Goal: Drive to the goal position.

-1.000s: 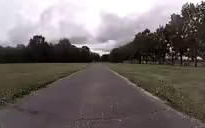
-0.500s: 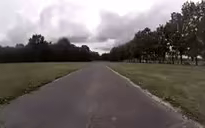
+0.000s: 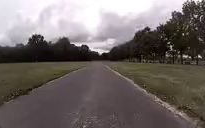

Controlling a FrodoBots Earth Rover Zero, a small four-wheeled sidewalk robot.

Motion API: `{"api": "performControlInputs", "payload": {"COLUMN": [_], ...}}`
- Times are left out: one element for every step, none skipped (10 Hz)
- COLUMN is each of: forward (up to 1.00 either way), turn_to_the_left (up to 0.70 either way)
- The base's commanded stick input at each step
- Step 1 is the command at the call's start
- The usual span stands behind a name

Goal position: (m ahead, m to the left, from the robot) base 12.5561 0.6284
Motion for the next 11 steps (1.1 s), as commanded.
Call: {"api": "performControlInputs", "payload": {"forward": [0.7, 0.7, 0.7, 0.7, 0.7, 0.7, 0.7, 0.7, 0.7, 0.7, 0.7], "turn_to_the_left": [0.0, 0.0, 0.0, 0.0, 0.0, 0.0, 0.0, 0.0, 0.0, 0.0, 0.0]}}
